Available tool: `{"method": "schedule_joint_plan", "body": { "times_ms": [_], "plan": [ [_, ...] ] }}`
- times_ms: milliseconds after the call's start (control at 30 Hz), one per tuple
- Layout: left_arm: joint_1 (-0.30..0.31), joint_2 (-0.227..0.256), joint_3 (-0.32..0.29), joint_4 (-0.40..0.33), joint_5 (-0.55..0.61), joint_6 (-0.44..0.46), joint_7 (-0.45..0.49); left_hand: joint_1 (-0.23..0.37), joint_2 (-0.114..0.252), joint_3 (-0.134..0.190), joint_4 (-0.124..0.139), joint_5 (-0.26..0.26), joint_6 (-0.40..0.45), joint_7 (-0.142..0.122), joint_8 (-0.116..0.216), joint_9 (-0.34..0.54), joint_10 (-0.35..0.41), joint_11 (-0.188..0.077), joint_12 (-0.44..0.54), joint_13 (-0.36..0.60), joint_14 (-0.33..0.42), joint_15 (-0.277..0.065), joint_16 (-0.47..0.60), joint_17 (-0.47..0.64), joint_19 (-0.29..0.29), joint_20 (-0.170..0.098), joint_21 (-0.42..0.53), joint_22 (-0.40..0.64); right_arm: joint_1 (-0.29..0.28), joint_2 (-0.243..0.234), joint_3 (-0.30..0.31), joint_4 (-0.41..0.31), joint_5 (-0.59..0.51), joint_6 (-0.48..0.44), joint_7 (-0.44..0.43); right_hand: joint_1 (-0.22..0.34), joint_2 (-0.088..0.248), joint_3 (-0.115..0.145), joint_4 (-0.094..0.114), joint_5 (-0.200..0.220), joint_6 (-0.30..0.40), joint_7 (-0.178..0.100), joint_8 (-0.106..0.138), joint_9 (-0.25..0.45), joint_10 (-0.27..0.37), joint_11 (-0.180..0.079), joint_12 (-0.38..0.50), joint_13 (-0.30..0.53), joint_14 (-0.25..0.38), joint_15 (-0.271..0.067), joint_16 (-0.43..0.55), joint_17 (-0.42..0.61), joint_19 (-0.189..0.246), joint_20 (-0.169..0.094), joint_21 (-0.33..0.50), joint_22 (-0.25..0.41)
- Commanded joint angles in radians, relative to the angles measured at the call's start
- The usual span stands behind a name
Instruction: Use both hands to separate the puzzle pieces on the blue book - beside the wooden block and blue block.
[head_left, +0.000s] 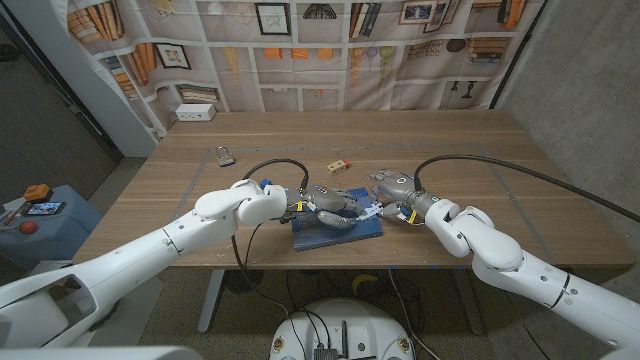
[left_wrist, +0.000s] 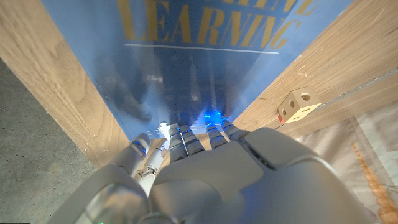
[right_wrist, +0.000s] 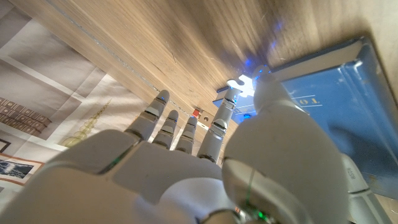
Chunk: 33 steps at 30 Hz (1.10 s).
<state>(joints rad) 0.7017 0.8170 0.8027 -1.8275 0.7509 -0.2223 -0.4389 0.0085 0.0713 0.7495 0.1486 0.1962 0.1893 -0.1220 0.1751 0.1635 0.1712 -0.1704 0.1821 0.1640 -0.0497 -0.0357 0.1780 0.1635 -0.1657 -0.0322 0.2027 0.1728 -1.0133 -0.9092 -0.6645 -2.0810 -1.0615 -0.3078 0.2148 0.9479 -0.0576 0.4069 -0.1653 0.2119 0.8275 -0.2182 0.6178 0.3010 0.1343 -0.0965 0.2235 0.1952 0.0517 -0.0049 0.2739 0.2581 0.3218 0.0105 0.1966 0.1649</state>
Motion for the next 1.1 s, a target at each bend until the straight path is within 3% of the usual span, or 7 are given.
{"method": "schedule_joint_plan", "body": {
  "times_ms": [33, 1100],
  "plan": [
    [-0.006, -0.003, 0.002, 0.003, 0.002, 0.001, -0.006, 0.006, 0.097, 0.009, -0.002, -0.002, 0.08, 0.048, 0.01, 0.008, 0.082, 0.041, 0.015, 0.007, 0.004, -0.079, -0.001, 0.001, -0.033, -0.061, 0.001, 0.002, -0.003, -0.001, 0.003, 0.002, 0.002, -0.001, -0.016, 0.012, 0.001, -0.001, 0.006, 0.002, 0.021, -0.007, 0.006, 0.006, 0.009, -0.005, 0.002, 0.003, 0.01, -0.002, 0.007, 0.004, 0.009, -0.004, 0.004, 0.003],
    [-0.018, -0.02, 0.018, 0.011, -0.001, 0.021, -0.022, 0.006, 0.094, 0.015, -0.006, -0.004, 0.086, 0.049, 0.007, 0.008, 0.099, 0.043, 0.013, 0.008, 0.009, -0.075, -0.003, 0.001, -0.03, -0.06, -0.003, 0.002, -0.009, -0.026, 0.026, 0.004, 0.039, 0.028, -0.072, 0.026, 0.004, -0.003, 0.003, 0.002, 0.045, -0.008, 0.017, 0.009, 0.029, -0.01, 0.0, 0.003, 0.032, -0.019, 0.015, 0.007, 0.036, -0.019, 0.005, 0.003]
  ]
}}
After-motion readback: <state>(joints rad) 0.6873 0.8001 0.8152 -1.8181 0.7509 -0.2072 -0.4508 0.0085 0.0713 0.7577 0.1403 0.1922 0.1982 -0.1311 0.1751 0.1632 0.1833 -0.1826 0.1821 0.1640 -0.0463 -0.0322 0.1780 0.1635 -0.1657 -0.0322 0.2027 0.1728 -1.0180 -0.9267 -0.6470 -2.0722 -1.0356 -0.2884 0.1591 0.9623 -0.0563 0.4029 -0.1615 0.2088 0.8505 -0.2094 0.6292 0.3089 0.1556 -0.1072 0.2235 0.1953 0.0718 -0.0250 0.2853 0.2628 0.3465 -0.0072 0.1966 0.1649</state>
